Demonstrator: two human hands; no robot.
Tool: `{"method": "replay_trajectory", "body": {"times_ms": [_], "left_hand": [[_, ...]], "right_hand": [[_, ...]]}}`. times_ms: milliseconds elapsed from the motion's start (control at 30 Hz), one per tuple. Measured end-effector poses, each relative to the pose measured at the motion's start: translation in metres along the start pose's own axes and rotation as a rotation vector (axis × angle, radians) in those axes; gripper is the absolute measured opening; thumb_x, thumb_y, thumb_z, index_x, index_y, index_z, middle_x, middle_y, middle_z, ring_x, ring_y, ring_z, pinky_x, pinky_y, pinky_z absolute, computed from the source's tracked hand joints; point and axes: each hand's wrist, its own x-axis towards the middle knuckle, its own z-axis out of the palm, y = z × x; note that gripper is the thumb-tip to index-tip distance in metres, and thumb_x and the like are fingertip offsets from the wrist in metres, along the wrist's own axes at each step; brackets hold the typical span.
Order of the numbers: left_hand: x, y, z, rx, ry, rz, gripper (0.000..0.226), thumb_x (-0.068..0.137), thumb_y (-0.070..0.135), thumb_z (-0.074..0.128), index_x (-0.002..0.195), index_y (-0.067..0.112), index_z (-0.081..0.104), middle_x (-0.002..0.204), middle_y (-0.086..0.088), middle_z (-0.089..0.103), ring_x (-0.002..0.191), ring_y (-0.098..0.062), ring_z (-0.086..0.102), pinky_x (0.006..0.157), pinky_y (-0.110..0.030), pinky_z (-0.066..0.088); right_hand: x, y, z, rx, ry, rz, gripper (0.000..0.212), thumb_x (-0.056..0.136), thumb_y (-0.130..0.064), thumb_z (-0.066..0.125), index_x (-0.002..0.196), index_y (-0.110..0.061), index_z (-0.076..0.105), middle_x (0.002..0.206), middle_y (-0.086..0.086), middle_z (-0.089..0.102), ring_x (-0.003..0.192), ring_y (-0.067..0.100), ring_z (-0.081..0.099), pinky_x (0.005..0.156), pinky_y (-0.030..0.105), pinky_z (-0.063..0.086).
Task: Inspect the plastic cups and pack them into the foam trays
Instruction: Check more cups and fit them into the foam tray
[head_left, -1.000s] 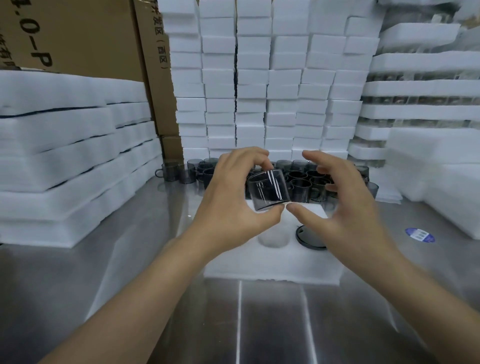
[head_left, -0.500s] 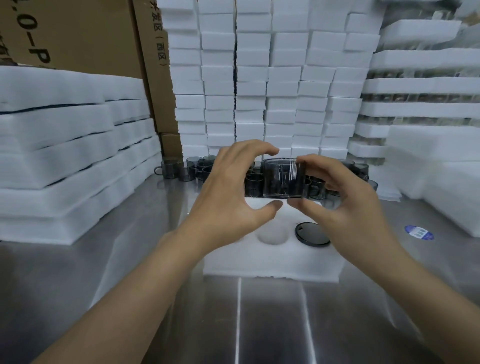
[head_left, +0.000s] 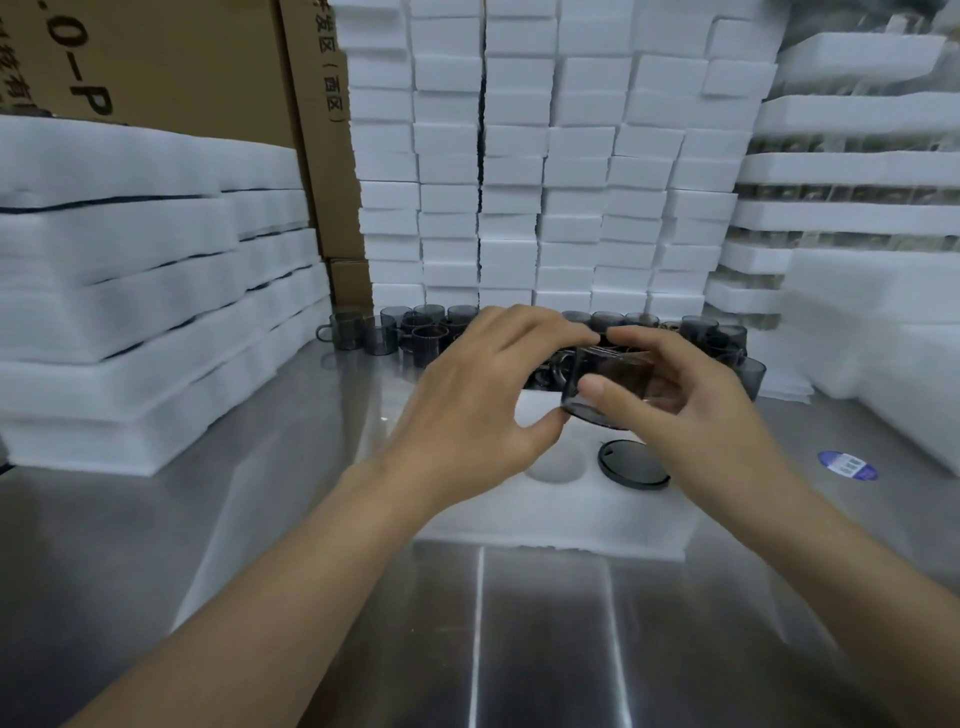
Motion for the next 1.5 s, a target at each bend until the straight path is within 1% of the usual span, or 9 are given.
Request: {"method": "replay_trajectory", "body": {"times_ms": [100, 233, 367, 567, 700, 867, 1133, 1367, 1500], "left_hand": [[-0.001, -0.011, -0.001, -0.025, -0.069, -0.136, 0.066, 0.097, 0.036, 0.073, 0.157, 0.04, 0.045, 0.151, 0.022, 0.052, 0.142, -0.004, 0.042, 0.114, -0.024, 0.037], [-0.013, -0.048, 0.0, 0.08, -0.309, -0.444, 0.049, 0.109, 0.043, 0.055, 0.157, 0.039, 0.048, 0.161, 0.018, 0.047, 0.154, -0.008, 0.03, 0.126, -0.042, 0.029], [-0.016, -0.065, 0.007, -0.242, -0.344, -0.713, 0.04, 0.109, 0.045, 0.054, 0.148, 0.037, 0.061, 0.157, 0.015, 0.055, 0.146, -0.01, 0.045, 0.111, -0.029, 0.032], [-0.014, -0.056, 0.022, -0.254, -0.331, -0.673, 0.022, 0.1, 0.038, 0.069, 0.122, 0.04, 0.069, 0.128, 0.015, 0.065, 0.111, -0.007, 0.063, 0.086, -0.028, 0.049], [-0.015, -0.054, 0.022, -0.226, -0.314, -0.668, 0.02, 0.098, 0.037, 0.068, 0.118, 0.04, 0.067, 0.124, 0.013, 0.065, 0.108, -0.01, 0.064, 0.091, -0.035, 0.055], [-0.015, -0.051, 0.02, -0.222, -0.333, -0.664, 0.02, 0.1, 0.039, 0.065, 0.119, 0.04, 0.065, 0.127, 0.011, 0.063, 0.111, -0.014, 0.062, 0.092, -0.037, 0.054], [-0.014, -0.051, 0.02, -0.227, -0.351, -0.663, 0.021, 0.1, 0.039, 0.064, 0.122, 0.04, 0.063, 0.131, 0.008, 0.062, 0.112, -0.016, 0.061, 0.092, -0.038, 0.054], [-0.015, -0.054, 0.024, -0.242, -0.349, -0.665, 0.02, 0.1, 0.041, 0.065, 0.119, 0.042, 0.063, 0.128, 0.01, 0.062, 0.106, -0.01, 0.062, 0.082, -0.033, 0.052], [-0.015, -0.054, 0.025, -0.252, -0.341, -0.661, 0.017, 0.1, 0.04, 0.065, 0.117, 0.042, 0.063, 0.124, 0.011, 0.064, 0.104, -0.007, 0.061, 0.08, -0.031, 0.051]], "right_hand": [[0.008, 0.004, -0.01, 0.093, 0.156, 0.061, 0.051, 0.075, -0.057, 0.082, 0.119, -0.034, 0.074, 0.108, -0.016, 0.079, 0.104, 0.002, 0.073, 0.094, 0.028, 0.057], [0.017, 0.01, -0.026, 0.187, 0.328, 0.162, 0.054, 0.068, -0.064, 0.078, 0.114, -0.036, 0.076, 0.109, -0.01, 0.079, 0.106, 0.01, 0.074, 0.104, 0.04, 0.056], [0.015, 0.009, -0.025, 0.174, 0.323, 0.182, 0.054, 0.067, -0.063, 0.076, 0.114, -0.039, 0.077, 0.109, -0.011, 0.078, 0.107, 0.01, 0.072, 0.097, 0.034, 0.055], [0.003, 0.001, -0.012, -0.071, -0.053, 0.054, 0.052, 0.076, -0.064, 0.07, 0.124, -0.043, 0.072, 0.11, -0.025, 0.076, 0.105, -0.003, 0.07, 0.09, 0.023, 0.051], [-0.006, -0.002, -0.002, -0.336, -0.211, 0.003, 0.064, 0.071, -0.075, 0.065, 0.129, -0.048, 0.068, 0.113, -0.03, 0.071, 0.11, -0.004, 0.065, 0.096, 0.028, 0.051], [-0.007, -0.008, -0.005, -0.329, -0.267, -0.028, 0.053, 0.069, -0.073, 0.073, 0.116, -0.049, 0.064, 0.111, -0.027, 0.068, 0.104, 0.002, 0.066, 0.091, 0.032, 0.054], [-0.01, -0.005, -0.003, -0.356, -0.266, -0.012, 0.064, 0.06, -0.082, 0.079, 0.106, -0.044, 0.056, 0.101, -0.02, 0.066, 0.088, 0.008, 0.065, 0.079, 0.04, 0.057], [-0.008, -0.007, -0.003, -0.422, -0.343, -0.049, 0.069, 0.059, -0.087, 0.076, 0.105, -0.043, 0.05, 0.101, -0.017, 0.065, 0.094, 0.009, 0.063, 0.081, 0.038, 0.054], [-0.01, -0.007, -0.005, -0.509, -0.36, -0.055, 0.073, 0.06, -0.1, 0.06, 0.11, -0.049, 0.046, 0.112, -0.029, 0.06, 0.104, -0.001, 0.06, 0.084, 0.032, 0.052]]}}
